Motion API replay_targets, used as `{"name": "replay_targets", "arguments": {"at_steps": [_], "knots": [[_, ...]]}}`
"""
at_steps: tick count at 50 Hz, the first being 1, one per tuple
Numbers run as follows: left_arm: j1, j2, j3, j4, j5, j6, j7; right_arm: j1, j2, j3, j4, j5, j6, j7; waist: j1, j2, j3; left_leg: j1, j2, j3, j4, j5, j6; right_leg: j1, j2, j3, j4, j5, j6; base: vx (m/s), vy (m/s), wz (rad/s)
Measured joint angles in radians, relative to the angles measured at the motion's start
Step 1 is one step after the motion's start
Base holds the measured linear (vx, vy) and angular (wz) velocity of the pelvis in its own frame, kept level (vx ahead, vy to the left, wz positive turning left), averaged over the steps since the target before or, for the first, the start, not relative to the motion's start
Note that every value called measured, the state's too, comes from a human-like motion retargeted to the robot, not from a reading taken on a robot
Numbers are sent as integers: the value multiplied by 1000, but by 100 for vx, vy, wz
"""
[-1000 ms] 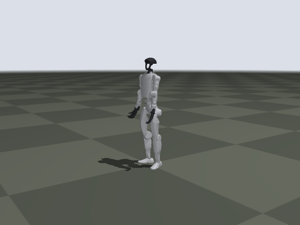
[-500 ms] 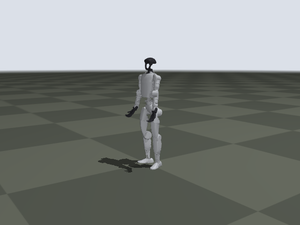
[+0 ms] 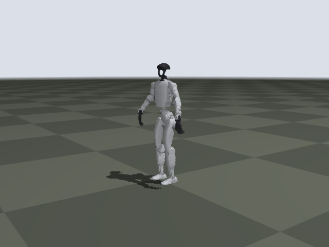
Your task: Kungfu
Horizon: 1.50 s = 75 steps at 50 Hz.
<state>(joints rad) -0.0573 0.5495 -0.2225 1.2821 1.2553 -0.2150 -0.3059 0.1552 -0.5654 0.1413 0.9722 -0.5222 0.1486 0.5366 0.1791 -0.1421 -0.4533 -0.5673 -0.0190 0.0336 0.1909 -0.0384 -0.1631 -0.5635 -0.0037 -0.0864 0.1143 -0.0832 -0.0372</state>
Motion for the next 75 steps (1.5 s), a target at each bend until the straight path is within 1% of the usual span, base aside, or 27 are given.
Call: {"name": "replay_targets", "arguments": {"at_steps": [2,5,10,15,18,21,23,28,32,40,43,47,50,52,53,55,58,61,62,63,65,67,68,70,71,73,75], "knots": [[-16,25,-126,-19,214,-1,81,-41,-98,145,-127,-318,-57,142,-12,14,-1,15,17,15,-4,45,34,23,1,-6,-6,3,-6,9,-2,-19],[19,8,-168,8,288,-12,143,-81,-148,260,-230,-503,-174,122,-75,49,-28,6,8,19,0,40,74,48,1,-35,-37,8,-28,14,7,31],[52,-94,-1,78,157,25,2,-3,-11,149,-116,-362,-75,30,-120,81,-57,2,-9,-8,-13,51,85,56,-33,-76,-47,5,-9,12,11,41],[5,-110,-47,66,79,11,10,37,123,15,61,-191,-43,-59,-59,34,-52,7,-35,-25,-12,47,103,49,-56,-98,10,-19,7,4,16,15],[0,-103,-53,64,105,9,22,42,121,18,72,-227,-59,-65,-42,9,-64,4,-48,-5,-18,37,114,-18,-81,-101,133,31,102,9,13,-29],[6,-108,-21,75,82,22,31,19,96,42,51,-263,-68,-54,-32,24,-67,-14,-35,29,-26,35,141,-191,-79,-93,400,227,249,-5,20,-71],[14,-108,4,84,47,26,30,-7,89,58,37,-269,-67,-58,-30,71,-67,-25,8,35,-27,32,155,-317,-60,-188,574,344,296,-15,3,-96],[48,-113,76,105,25,44,31,-38,110,60,37,-254,-44,-118,-43,221,-67,-52,99,14,-6,35,198,-644,9,-339,1200,82,230,-2,9,-64],[41,-122,111,106,23,48,48,-62,124,34,43,-218,-66,-142,-49,269,-67,-103,141,27,-5,40,208,-828,-24,-507,1568,-130,117,3,2,-20],[59,-185,188,117,-26,48,73,-59,139,9,66,-197,-80,-168,-71,300,-67,-153,204,72,69,6,167,-962,43,-615,1674,-307,46,4,-6,6],[63,-199,298,76,2,88,147,-49,124,-9,35,-169,-103,-187,-79,284,-67,-212,188,49,188,-48,130,-970,37,-568,1594,-317,40,-4,-7,6],[49,-116,613,-11,-36,180,282,-14,62,-55,-94,-156,-135,-190,-65,275,-67,-242,181,80,272,-88,93,-972,31,-508,1483,-299,14,1,-13,-29],[42,31,946,-52,-234,215,183,34,-23,-80,-274,-100,-131,-161,-41,268,-67,-197,155,131,212,-61,83,-943,52,-437,1377,-250,8,14,-15,-70],[62,143,1104,-92,-524,209,108,57,-109,-41,-406,58,-137,-167,-42,257,-67,-143,120,204,104,51,0,-883,30,-368,1281,-191,13,19,11,-24],[78,190,1156,-118,-711,188,102,68,-155,-6,-468,158,-143,-190,-59,269,-67,-108,101,240,41,143,-69,-831,3,-337,1212,-141,36,-18,46,112],[77,278,1196,-195,-1123,116,142,69,-243,47,-574,352,-173,-257,-144,322,-67,-157,-22,441,-30,370,-99,-817,-118,-171,1070,56,221,-93,100,268],[-45,395,1143,-414,-1584,-9,230,110,-274,103,-686,614,-303,-401,-249,331,17,-245,-3,519,46,498,-99,-553,-144,-1,674,321,295,-105,35,239],[-489,447,1015,-674,-1808,-11,147,82,-190,110,-778,765,-493,-544,-291,339,186,-225,155,421,62,399,-99,-290,-186,54,363,520,230,-55,-97,204],[-683,441,932,-752,-1876,-7,101,57,-148,95,-808,799,-533,-574,-294,330,254,-202,231,428,48,370,-99,-204,-185,29,289,517,214,-79,-146,162],[-864,429,829,-819,-1952,-16,61,32,-97,86,-842,826,-553,-577,-293,316,322,-173,314,437,34,376,-99,-116,-162,-2,239,347,202,-81,-132,67],[-1209,363,606,-925,-2069,-47,33,-40,-11,83,-937,885,-562,-542,-276,328,472,-150,513,403,24,414,-99,-11,-38,-69,278,-36,35,-63,-103,-49],[-1351,136,443,-983,-2129,-67,-8,-21,38,131,-1000,955,-566,-499,-208,295,410,-149,609,442,30,447,-30,-38,9,-41,341,-217,-116,52,-48,-114],[-1369,-11,383,-1010,-2173,-76,-36,7,63,138,-1018,991,-577,-485,-145,263,352,-152,630,467,32,469,4,-71,11,-15,385,-238,-115,91,-15,-50],[-1344,-404,265,-1047,-2291,-93,-124,129,121,48,-1035,1076,-605,-474,-22,183,16,-405,595,418,0,546,49,-395,-46,-50,574,-324,-117,92,3,138],[-1300,-525,222,-1044,-2359,-74,-168,185,130,40,-1058,1105,-623,-458,-49,195,-34,-443,565,387,28,549,49,-409,-88,-82,592,-343,-115,78,8,213],[-1222,-662,156,-1033,-2475,-14,-239,228,131,83,-1108,1139,-654,-426,-87,255,-50,-443,603,411,89,554,22,-384,-66,-108,585,-360,-128,16,14,23],[-1187,-709,94,-1037,-2546,18,-281,196,98,118,-1173,1158,-673,-403,-150,346,33,-386,687,562,120,470,11,-345,-13,-142,552,-352,-144,-58,20,-63]]}}
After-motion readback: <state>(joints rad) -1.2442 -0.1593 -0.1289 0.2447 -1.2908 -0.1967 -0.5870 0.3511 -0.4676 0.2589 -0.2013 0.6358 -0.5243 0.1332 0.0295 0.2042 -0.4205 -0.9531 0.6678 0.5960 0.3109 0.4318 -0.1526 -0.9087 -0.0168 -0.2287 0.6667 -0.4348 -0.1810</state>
